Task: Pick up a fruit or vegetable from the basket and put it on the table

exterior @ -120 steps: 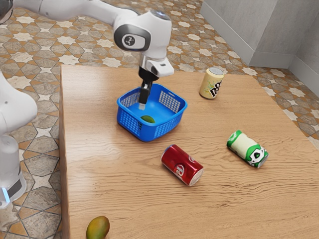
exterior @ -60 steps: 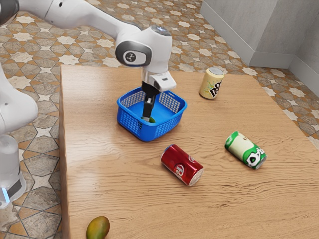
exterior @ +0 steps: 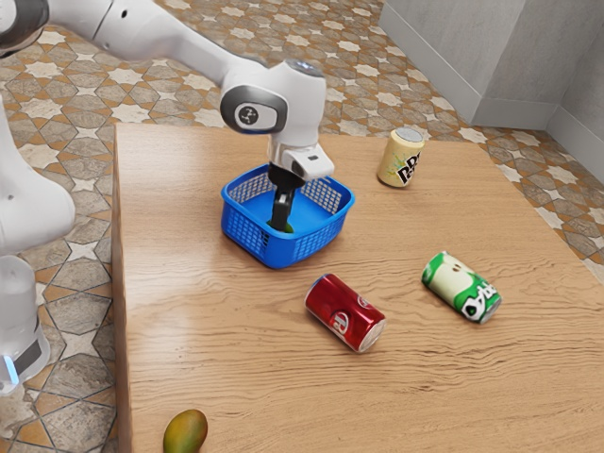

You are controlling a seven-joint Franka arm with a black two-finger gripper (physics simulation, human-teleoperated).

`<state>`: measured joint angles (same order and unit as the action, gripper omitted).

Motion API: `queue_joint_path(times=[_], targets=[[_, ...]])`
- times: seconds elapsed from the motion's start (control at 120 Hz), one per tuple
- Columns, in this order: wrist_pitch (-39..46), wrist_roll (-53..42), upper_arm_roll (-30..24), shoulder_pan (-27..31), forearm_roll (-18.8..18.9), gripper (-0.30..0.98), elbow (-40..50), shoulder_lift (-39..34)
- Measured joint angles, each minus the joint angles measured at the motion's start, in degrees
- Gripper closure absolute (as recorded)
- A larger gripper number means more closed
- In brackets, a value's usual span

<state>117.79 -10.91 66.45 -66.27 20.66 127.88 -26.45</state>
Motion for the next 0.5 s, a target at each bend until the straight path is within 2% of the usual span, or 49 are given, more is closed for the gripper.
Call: queue_joint_path(times=[0.367,0.417,0.5], targets=[[1.39,0.47,5.25,-4.27,-0.23,0.03,0.15,-1.62],[1.46,0.68,5.80,-4.71,-0.36,0.07,0.22,-1.87],[1.49,1.58,6.37,-4.99,-0.60,0.24,0.26,-2.05]])
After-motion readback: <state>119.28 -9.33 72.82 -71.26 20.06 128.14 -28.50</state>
